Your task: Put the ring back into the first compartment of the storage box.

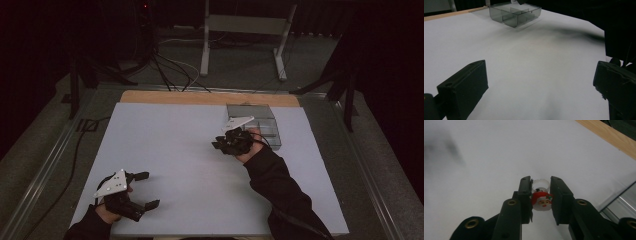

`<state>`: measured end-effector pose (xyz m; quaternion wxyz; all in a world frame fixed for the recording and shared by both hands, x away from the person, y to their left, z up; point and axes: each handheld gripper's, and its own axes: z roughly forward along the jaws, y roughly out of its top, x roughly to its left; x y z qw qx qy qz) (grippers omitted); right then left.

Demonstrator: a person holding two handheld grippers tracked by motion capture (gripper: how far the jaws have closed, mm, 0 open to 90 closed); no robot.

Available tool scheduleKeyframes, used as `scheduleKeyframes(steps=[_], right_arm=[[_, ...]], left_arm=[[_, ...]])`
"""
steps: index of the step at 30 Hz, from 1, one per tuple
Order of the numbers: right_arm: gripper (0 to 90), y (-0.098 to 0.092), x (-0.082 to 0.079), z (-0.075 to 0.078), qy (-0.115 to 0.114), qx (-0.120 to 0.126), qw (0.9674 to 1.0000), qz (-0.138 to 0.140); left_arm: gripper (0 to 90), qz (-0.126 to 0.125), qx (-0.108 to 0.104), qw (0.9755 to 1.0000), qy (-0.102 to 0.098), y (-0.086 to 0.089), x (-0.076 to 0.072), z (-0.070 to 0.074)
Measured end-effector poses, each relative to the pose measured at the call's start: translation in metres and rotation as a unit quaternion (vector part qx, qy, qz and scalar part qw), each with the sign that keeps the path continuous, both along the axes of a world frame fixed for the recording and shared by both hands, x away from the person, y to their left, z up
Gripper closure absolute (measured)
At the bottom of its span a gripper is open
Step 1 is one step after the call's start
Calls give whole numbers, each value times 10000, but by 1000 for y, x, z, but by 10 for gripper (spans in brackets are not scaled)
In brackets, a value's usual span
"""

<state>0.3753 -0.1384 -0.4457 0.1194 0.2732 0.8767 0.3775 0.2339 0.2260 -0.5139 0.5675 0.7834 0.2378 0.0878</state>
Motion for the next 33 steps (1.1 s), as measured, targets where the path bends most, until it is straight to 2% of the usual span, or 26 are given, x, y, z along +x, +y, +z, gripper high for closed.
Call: scheduleKeyframes(steps=[9,18,26,33], right_arm=[[714,-10,9,5,-18,89,9995,-286],[714,-18,19,9,-98,26,9978,-656],[714,-26,29,11,-134,9,9943,-1062],[714,-32,38,10,-145,-52,9890,-1474]], left_arm=[[5,-1,1,10000,-4,0,0,0],[5,0,-10,10000,0,0,0,0],[5,-1,-16,10000,2,0,0,0],[5,-1,-17,10000,2,0,0,0]])
